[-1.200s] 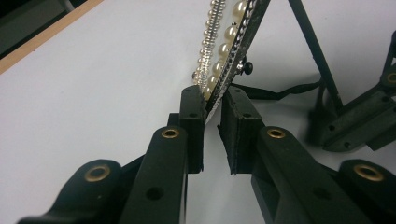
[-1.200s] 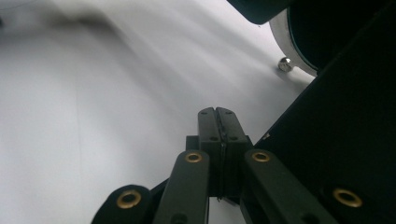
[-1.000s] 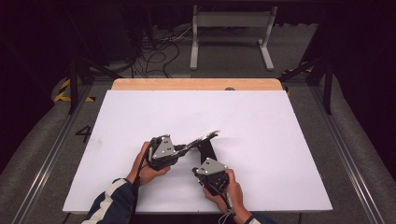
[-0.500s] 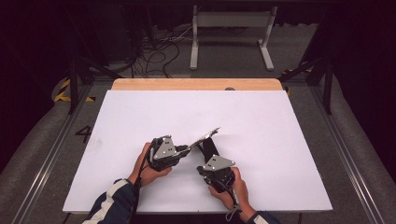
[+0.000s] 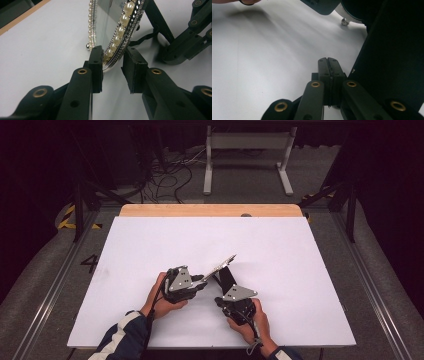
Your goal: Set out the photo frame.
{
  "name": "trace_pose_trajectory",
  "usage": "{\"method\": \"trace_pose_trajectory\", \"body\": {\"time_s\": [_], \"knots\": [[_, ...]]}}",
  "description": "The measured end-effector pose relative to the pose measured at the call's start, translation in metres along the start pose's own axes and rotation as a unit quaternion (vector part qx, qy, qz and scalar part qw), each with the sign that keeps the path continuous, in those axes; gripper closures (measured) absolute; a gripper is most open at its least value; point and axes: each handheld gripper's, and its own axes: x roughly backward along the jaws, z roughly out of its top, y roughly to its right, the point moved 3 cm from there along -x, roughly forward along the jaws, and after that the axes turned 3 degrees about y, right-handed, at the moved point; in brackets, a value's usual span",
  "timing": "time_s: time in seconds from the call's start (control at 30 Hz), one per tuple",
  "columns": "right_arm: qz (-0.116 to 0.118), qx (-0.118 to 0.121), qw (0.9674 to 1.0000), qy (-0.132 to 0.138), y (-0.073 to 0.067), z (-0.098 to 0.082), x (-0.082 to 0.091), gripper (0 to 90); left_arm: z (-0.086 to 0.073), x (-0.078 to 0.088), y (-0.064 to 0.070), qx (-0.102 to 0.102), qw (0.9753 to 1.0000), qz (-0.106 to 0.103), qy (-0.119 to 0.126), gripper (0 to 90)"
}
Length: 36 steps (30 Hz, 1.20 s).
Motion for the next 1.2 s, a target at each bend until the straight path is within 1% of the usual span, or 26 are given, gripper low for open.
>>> {"method": "trace_pose_trajectory", "body": {"time_s": [0.03, 0.13, 0.2, 0.3, 0.33, 0.37, 0.4, 0.47, 0.5, 0.57, 0.63, 0.7, 0.77, 0.8, 0.9, 1.0, 1.03, 1.07, 1.13, 1.2], "knots": [[0.000, -0.001, 1.0000, 0.000, 0.001, -0.001, 0.001, 90.0, 0.001, -0.001, 0.000, 0.002, 1.0000, 0.001, 0.003, 69.6], [0.001, -0.004, 1.0000, -0.001, 0.002, -0.002, 0.002, 90.0, 0.001, -0.007, 0.000, 0.003, 1.0000, -0.002, -0.003, 66.3], [-0.001, -0.004, 1.0000, -0.002, 0.003, -0.003, 0.003, 90.0, 0.001, -0.010, 0.000, 0.004, 1.0000, -0.002, -0.005, 62.3], [-0.006, -0.011, 0.9999, 0.003, 0.005, -0.005, 0.005, 90.0, 0.000, -0.015, -0.001, 0.014, 0.9999, -0.007, -0.004, 62.0], [-0.007, -0.014, 0.9999, 0.005, 0.005, -0.006, 0.007, 90.0, 0.000, -0.016, -0.001, 0.014, 0.9999, -0.006, -0.005, 61.5], [-0.008, -0.015, 0.9998, 0.005, 0.006, -0.006, 0.007, 90.0, 0.000, -0.016, -0.002, 0.014, 0.9999, -0.009, -0.001, 61.3], [-0.009, -0.016, 0.9998, 0.006, 0.006, -0.006, 0.008, 90.0, 0.000, -0.016, -0.002, 0.015, 0.9998, -0.010, 0.003, 62.3], [-0.011, -0.017, 0.9998, 0.007, 0.006, -0.006, 0.009, 90.0, 0.001, -0.015, -0.002, 0.008, 0.9999, -0.007, 0.004, 66.6], [-0.012, -0.018, 0.9997, 0.008, 0.006, -0.006, 0.009, 90.0, 0.000, -0.015, -0.003, 0.010, 0.9999, -0.007, 0.007, 68.2], [-0.016, -0.020, 0.9996, 0.011, 0.007, -0.006, 0.010, 90.0, 0.000, -0.014, -0.003, 0.011, 0.9999, -0.008, 0.007, 68.8], [-0.018, -0.026, 0.9993, 0.018, 0.009, -0.004, 0.013, 90.0, 0.001, -0.014, -0.002, 0.004, 1.0000, -0.002, 0.002, 69.5], [-0.017, -0.032, 0.9990, 0.026, 0.010, -0.003, 0.015, 90.0, 0.000, -0.015, -0.002, -0.003, 1.0000, -0.005, -0.001, 70.2], [-0.032, -0.026, 0.9984, 0.039, 0.008, -0.001, 0.017, 90.0, -0.001, -0.015, -0.004, 0.004, 0.9999, -0.011, 0.004, 70.3], [-0.032, -0.023, 0.9983, 0.043, 0.006, 0.000, 0.018, 90.0, -0.001, -0.015, -0.004, 0.004, 0.9999, -0.011, 0.004, 70.2], [-0.028, -0.015, 0.9986, 0.043, 0.003, 0.002, 0.017, 90.0, -0.001, -0.015, -0.004, 0.004, 1.0000, -0.007, 0.003, 70.8], [-0.027, -0.021, 0.9987, 0.038, 0.004, 0.001, 0.015, 90.0, 0.000, -0.015, -0.003, -0.006, 1.0000, -0.002, -0.002, 71.6], [-0.027, -0.023, 0.9986, 0.039, 0.005, 0.001, 0.015, 90.0, 0.001, -0.015, -0.002, -0.011, 0.9999, 0.002, -0.004, 71.9], [-0.027, -0.024, 0.9982, 0.049, 0.005, 0.002, 0.017, 90.0, 0.001, -0.015, -0.002, -0.014, 0.9999, 0.003, -0.006, 72.2], [-0.026, -0.017, 0.9979, 0.057, 0.005, 0.004, 0.020, 90.0, 0.002, -0.014, -0.001, -0.017, 0.9998, 0.001, -0.008, 72.4], [-0.023, -0.015, 0.9980, 0.056, 0.003, 0.006, 0.020, 90.0, 0.002, -0.014, 0.000, -0.019, 0.9998, 0.002, -0.009, 72.6]]}}
